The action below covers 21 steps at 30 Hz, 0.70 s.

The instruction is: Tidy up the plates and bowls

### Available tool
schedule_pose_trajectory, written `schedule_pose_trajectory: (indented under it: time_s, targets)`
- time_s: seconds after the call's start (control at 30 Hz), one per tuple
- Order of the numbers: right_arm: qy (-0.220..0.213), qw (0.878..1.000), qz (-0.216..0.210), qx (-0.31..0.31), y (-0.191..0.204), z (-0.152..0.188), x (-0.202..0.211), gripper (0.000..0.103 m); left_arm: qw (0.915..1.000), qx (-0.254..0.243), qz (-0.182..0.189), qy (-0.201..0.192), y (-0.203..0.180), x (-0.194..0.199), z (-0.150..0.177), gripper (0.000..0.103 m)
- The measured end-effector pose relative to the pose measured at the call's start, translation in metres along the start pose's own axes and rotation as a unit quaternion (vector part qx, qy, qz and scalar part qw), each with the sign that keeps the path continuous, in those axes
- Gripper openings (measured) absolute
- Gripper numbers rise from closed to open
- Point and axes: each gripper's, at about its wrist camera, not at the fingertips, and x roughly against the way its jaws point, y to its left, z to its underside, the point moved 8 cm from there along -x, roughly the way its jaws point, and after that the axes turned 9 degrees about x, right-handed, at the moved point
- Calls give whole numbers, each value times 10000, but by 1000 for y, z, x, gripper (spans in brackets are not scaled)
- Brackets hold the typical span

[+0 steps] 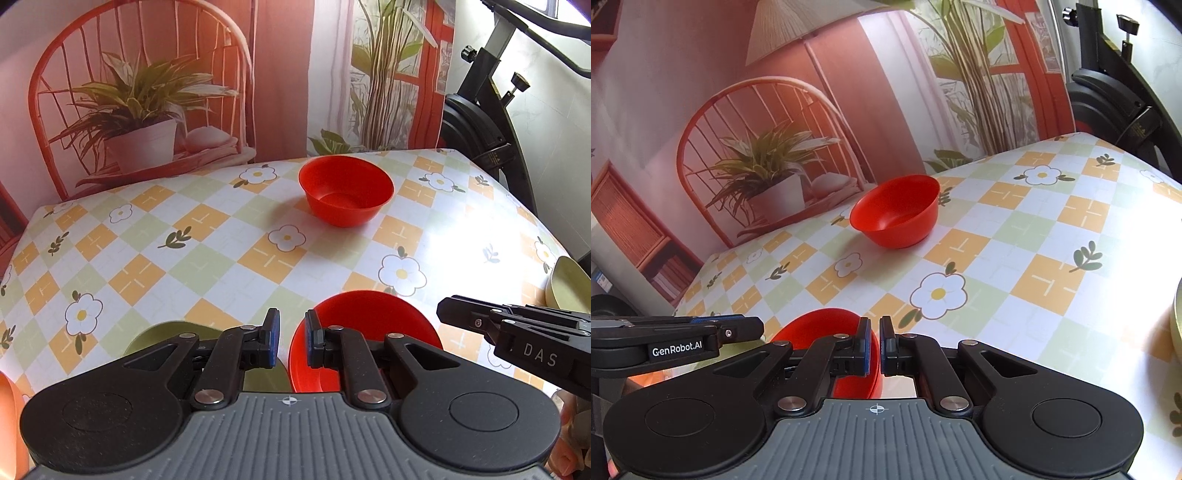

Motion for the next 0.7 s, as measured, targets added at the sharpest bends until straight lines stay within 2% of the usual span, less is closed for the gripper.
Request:
schedule_pose_trajectory:
  time_s: [0.17, 0.37, 0.5, 0.7]
  targets:
    - [-199, 9997, 116, 89, -9, -12, 0, 6, 9995, -75, 41, -300, -4, 3, -18, 15]
    - [-441, 9978, 396, 282, -28, -31, -7, 6, 9971, -45, 462, -605, -17, -2, -41, 15]
    - [-557, 9961, 530, 443, -38, -45, -19, 6, 9968, -176, 463, -634, -28, -15, -55, 15]
    - [-726, 9942, 464, 643, -46, -62, -41, 7, 9967, 33, 602, -544, -29, -39, -72, 16]
